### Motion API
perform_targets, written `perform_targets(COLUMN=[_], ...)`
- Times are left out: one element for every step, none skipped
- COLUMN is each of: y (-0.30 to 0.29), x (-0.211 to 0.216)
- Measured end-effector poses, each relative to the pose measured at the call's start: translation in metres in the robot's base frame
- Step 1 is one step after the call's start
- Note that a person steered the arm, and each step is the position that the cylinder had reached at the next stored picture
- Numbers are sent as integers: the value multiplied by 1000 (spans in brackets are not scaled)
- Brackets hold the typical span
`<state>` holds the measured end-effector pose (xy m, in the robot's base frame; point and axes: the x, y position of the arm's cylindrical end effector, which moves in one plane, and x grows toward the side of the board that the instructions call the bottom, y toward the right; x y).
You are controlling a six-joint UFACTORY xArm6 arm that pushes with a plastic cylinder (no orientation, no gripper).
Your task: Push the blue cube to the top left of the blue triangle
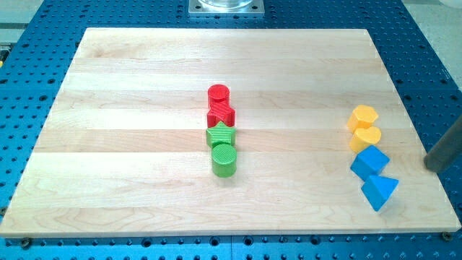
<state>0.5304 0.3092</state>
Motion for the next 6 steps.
perform_targets(y=[0,-13,-29,-49,-80,-99], x=[0,0,0,0,-2,-2])
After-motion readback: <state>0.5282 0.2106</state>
